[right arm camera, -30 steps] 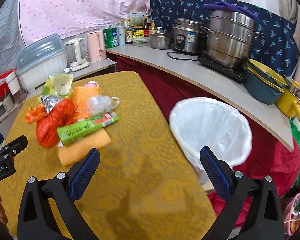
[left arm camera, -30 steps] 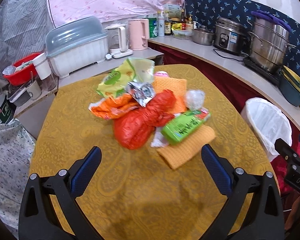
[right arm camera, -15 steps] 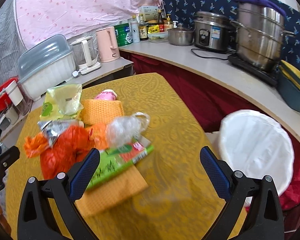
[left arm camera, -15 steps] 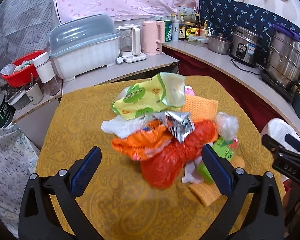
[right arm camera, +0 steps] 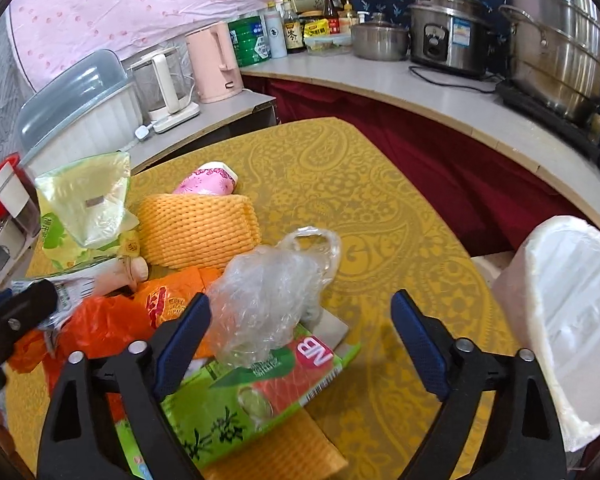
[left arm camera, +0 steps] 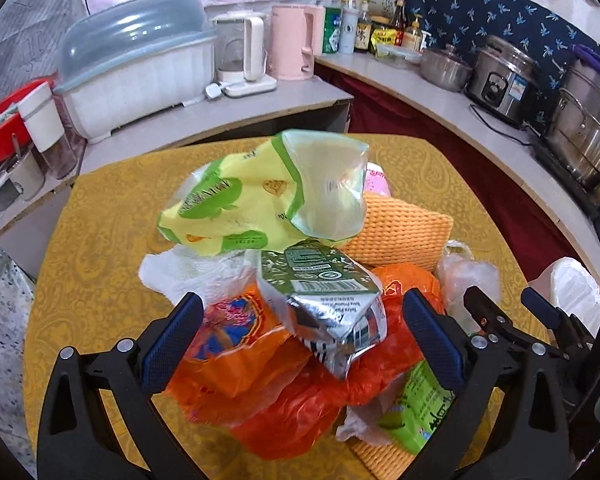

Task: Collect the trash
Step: 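Grasp the clear plastic bag with the right tool while the left tool grasps the silver wrapper, then carry the clear bag and silver wrapper over the white trash bin with both tools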

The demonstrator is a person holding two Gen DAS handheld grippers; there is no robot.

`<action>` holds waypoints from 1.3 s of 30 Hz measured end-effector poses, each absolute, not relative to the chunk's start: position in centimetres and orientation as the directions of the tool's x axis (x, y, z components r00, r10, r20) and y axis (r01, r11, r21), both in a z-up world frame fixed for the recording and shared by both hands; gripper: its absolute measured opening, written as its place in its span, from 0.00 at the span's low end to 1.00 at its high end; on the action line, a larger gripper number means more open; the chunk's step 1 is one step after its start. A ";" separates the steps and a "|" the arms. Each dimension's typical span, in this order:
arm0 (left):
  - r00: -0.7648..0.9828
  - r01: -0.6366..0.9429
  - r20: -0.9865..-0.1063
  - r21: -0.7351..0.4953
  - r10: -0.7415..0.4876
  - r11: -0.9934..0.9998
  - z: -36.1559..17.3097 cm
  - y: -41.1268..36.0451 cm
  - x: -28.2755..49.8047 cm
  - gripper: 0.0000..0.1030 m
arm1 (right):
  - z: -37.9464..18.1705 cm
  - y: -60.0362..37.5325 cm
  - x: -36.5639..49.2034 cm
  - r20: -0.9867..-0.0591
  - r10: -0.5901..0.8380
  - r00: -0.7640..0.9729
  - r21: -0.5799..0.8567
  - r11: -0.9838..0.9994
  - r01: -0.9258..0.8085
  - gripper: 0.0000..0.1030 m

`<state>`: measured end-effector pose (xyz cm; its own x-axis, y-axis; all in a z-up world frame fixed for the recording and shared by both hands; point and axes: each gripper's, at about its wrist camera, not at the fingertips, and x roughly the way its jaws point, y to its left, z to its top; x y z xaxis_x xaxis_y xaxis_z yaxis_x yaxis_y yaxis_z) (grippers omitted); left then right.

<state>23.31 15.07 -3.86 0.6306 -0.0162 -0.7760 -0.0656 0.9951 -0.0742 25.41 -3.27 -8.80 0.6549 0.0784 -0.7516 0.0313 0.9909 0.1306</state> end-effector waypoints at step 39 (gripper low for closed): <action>0.736 0.046 -0.657 -0.189 -0.161 0.981 4.5 13.8 15.8 0.39 | -1.4 -8.8 17.6 -0.612 0.153 0.776 0.257 0.966 0.012 0.03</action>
